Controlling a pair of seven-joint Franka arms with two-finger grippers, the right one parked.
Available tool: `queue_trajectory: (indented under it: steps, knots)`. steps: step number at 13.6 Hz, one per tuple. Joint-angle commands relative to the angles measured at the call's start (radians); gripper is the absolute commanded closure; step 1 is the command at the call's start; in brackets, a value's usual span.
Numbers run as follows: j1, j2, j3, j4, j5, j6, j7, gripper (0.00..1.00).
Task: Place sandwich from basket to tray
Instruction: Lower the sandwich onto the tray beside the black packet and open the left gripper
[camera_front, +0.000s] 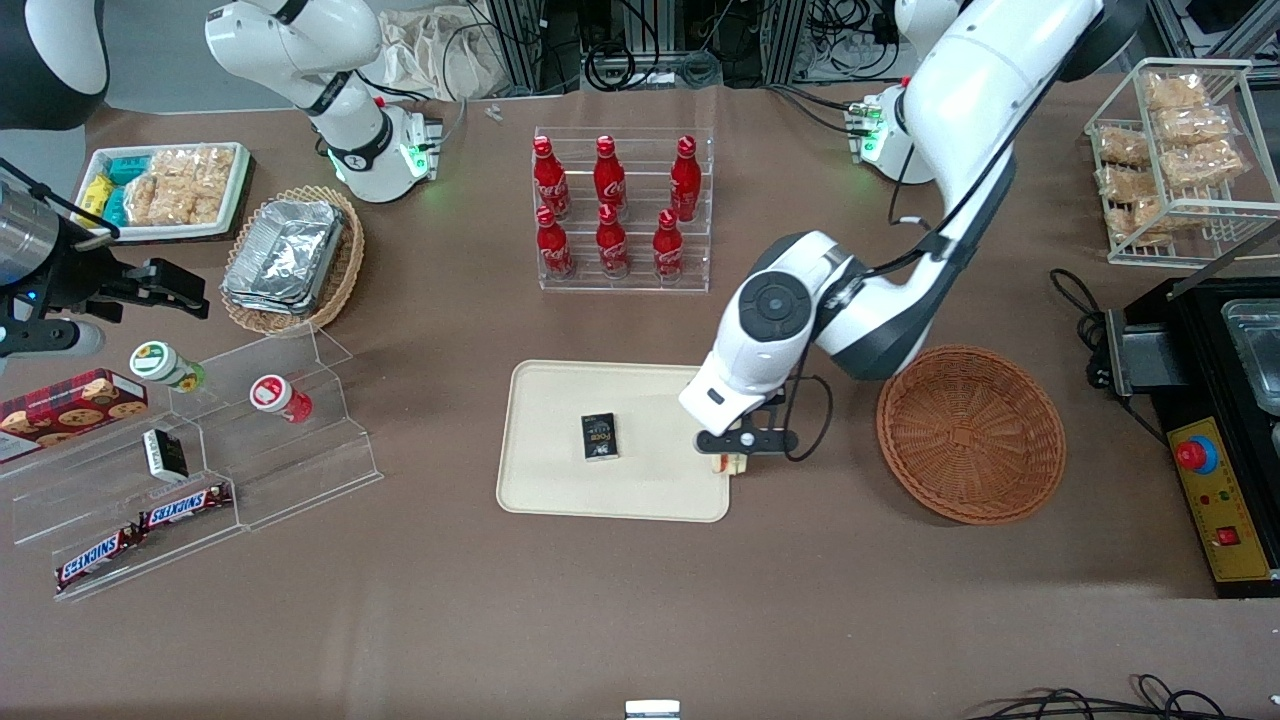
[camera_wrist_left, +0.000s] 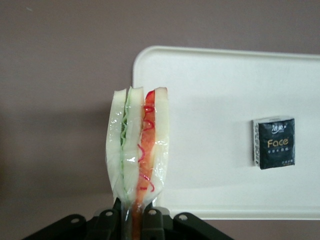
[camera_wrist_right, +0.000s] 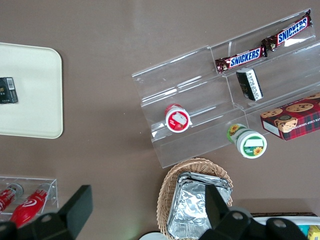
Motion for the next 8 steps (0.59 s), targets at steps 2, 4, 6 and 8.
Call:
queue_trajectory:
  steps: [2, 4, 6, 8]
  knots:
    - [-0.035, 0.113, 0.005, 0.047, 0.032, 0.023, -0.002, 1.00]
    - [-0.041, 0.139, 0.005, 0.046, 0.035, 0.059, -0.002, 0.99]
    - [-0.041, 0.146, 0.005, 0.044, 0.021, 0.075, -0.013, 0.62]
    - [-0.040, 0.142, 0.004, 0.043, 0.018, 0.072, -0.014, 0.00]
